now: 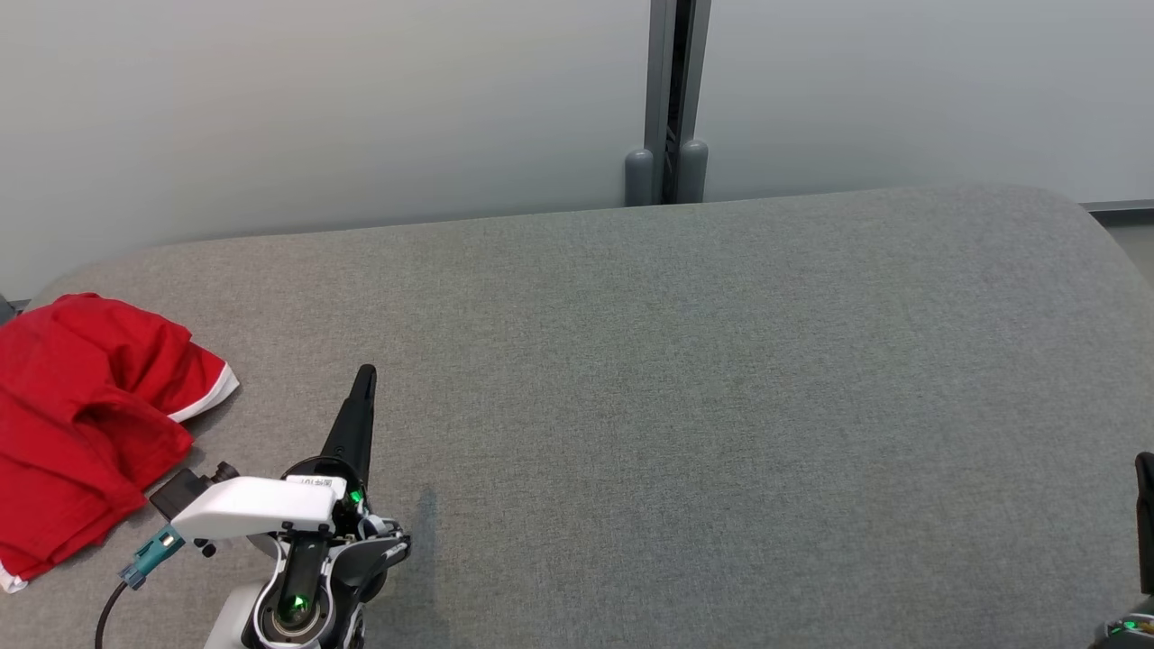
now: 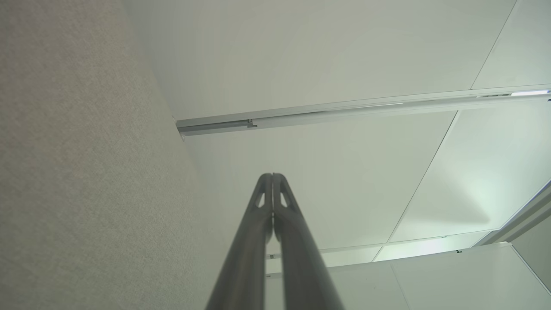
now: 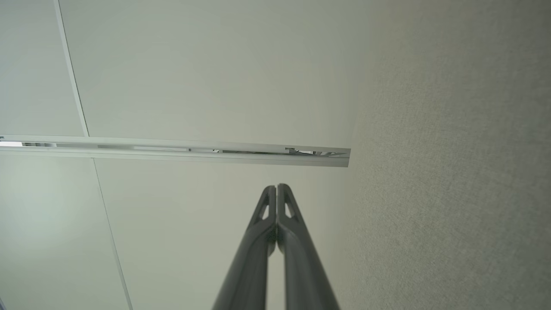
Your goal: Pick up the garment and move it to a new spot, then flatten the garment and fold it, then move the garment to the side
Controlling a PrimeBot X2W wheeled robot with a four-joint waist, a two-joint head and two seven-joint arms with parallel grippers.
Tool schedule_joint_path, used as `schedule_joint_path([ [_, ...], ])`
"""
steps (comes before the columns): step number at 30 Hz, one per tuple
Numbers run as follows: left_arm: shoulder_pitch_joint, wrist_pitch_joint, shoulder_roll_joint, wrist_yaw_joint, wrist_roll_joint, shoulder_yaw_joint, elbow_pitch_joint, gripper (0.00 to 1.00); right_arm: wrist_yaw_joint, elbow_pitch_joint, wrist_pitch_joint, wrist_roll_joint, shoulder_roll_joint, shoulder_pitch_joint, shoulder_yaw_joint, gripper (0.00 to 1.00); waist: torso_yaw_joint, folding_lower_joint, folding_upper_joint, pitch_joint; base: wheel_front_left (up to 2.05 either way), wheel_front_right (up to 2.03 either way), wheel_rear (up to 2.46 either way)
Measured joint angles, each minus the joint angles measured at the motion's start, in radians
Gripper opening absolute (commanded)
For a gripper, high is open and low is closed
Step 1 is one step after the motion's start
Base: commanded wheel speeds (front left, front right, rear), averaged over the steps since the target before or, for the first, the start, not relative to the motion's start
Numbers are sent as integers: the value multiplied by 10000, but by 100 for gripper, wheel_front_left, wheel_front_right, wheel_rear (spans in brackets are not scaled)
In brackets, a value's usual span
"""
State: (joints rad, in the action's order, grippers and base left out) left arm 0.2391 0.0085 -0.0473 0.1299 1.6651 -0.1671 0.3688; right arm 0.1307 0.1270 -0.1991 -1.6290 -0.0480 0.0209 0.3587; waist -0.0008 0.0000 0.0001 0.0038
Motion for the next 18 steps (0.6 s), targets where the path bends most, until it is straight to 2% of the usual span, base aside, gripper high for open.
schedule_joint_path([
  [18, 0, 0, 0, 0, 0, 0, 0, 0, 0, 0, 0, 0, 0, 0, 0, 0, 0, 0, 0, 0, 0, 0, 0],
])
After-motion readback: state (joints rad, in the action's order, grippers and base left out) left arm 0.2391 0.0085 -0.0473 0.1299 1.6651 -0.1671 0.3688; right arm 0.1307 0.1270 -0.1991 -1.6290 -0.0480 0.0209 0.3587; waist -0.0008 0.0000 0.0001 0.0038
